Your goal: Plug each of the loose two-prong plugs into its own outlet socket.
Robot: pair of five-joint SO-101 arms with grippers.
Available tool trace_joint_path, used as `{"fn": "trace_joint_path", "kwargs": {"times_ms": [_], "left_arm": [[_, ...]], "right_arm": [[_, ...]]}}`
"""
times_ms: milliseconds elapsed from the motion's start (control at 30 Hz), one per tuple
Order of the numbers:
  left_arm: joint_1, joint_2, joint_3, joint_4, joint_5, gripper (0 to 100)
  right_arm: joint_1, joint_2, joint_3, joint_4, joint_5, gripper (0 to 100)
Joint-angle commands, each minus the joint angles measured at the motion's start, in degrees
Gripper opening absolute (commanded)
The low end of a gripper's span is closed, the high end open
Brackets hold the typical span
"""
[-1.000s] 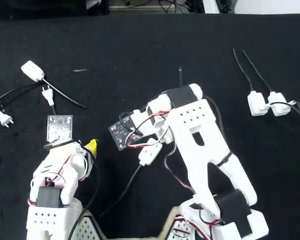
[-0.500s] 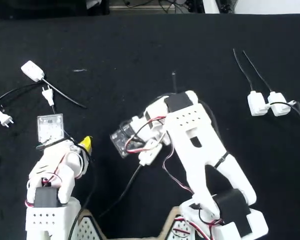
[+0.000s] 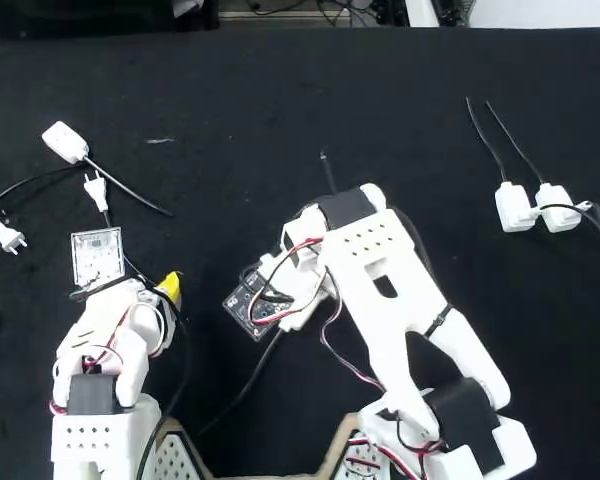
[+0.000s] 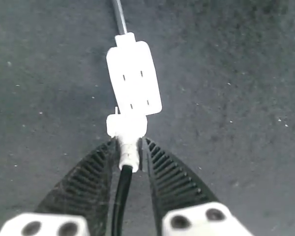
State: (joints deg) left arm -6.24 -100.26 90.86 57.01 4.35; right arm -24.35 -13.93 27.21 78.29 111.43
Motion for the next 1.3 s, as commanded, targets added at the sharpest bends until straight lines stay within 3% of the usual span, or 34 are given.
{"fn": "trace_joint_path", "kwargs": {"times_ms": [0, 333, 533, 1267], "left_arm": [[-0.4, -0.5, -3.6, -1.1, 0.4, 20], [-0.3, -0.5, -3.6, -1.1, 0.4, 20], [-0.3, -0.5, -3.6, -1.1, 0.4, 20], [-0.4, -0.5, -3.6, -1.1, 0.4, 20]], "right_arm": [[-1.1, -0.1, -2.7, -1.8, 0.8, 1.1], [-2.0, -0.1, -3.0, -1.8, 1.1, 1.1], [-3.1, -0.1, -3.0, -2.8, 5.2, 1.1], [-1.8, 5.3, -3.2, -4.7, 5.5, 1.1]]}}
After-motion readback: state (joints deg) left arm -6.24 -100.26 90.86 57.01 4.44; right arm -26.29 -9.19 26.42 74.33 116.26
